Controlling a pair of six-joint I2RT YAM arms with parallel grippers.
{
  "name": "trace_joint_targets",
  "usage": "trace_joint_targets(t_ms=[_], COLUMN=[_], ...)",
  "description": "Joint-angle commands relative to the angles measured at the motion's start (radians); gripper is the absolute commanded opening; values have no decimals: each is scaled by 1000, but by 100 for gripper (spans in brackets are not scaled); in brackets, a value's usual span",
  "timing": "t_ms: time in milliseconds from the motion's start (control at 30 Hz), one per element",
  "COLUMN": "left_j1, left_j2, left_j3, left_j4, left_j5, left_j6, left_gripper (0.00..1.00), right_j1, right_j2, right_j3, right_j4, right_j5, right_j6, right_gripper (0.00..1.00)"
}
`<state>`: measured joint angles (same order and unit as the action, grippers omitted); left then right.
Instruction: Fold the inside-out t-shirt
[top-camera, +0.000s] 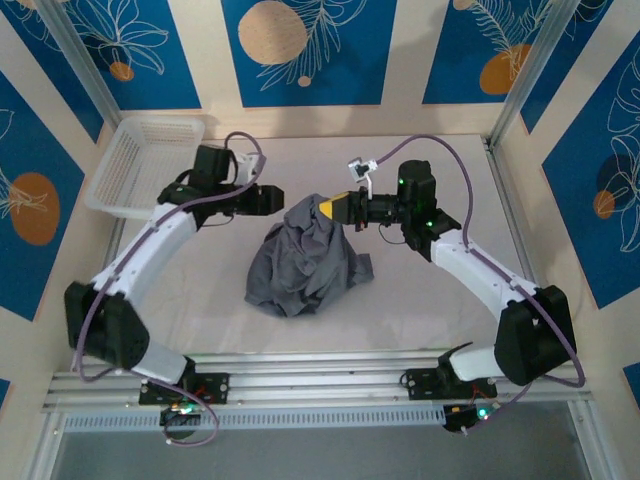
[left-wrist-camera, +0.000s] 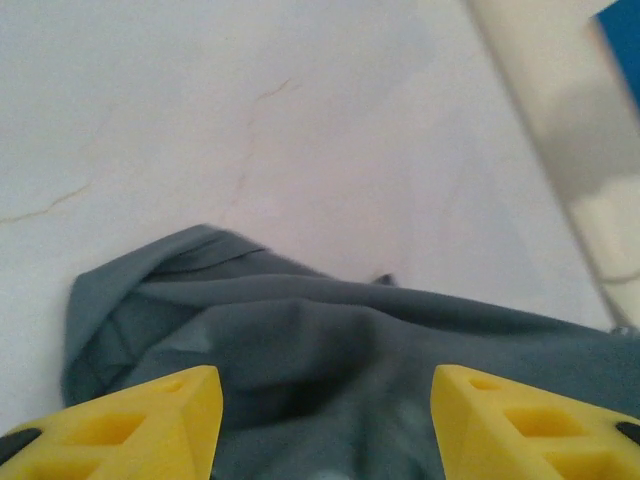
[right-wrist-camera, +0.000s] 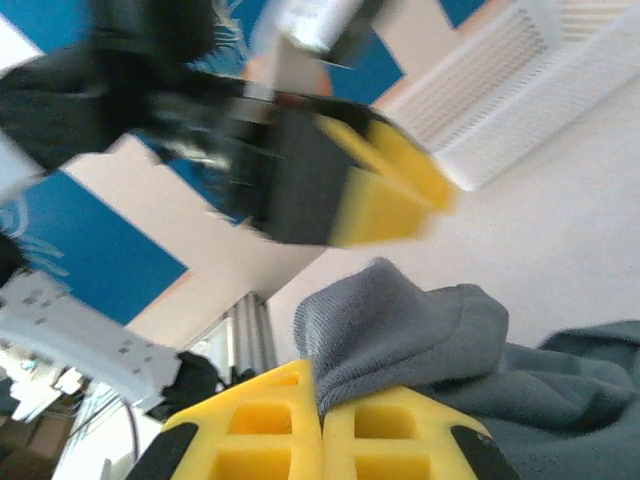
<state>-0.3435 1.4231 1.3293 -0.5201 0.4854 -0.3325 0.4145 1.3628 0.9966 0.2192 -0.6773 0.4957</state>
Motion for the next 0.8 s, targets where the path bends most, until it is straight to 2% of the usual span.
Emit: trace_joint_targets(t_ms=[0, 133, 267, 400, 533, 567, 700, 733, 767], left_j1=[-45, -149, -208, -216, -217, -212, -181, -175, -165], left_j2=[-133, -181, -123, -22, 34, 39, 25, 16, 9], left_j3=[-74, -162, -217, -217, -180, -176, -160, -147, -129], left_j4=[52, 171, 287, 442, 407, 388, 382, 372, 360], left_j5=[65, -10, -84, -46, -57, -66, -54, -49, -32], left_j6=[-141, -318, -463, -535, -510, -500, -513, -521, -536], left_gripper=[57, 49, 46, 60, 59, 52, 8, 1, 0], right_j1=[-11, -7, 8, 25, 35, 36, 29, 20, 5], right_j2=[-9, 15, 31, 36, 35, 31, 13, 12, 14], right_j3=[4, 20, 26, 36, 38, 38, 31, 27, 19], right_j4=[-103, -112, -71, -71, -79, -87, -151, -175, -198], right_j5=[150, 169, 128, 98, 82, 87, 162, 185, 205], right_j6=[-49, -23, -8, 2, 10, 10, 16, 17, 16], right_gripper=[0, 0, 0, 0, 0, 0, 0, 0, 0])
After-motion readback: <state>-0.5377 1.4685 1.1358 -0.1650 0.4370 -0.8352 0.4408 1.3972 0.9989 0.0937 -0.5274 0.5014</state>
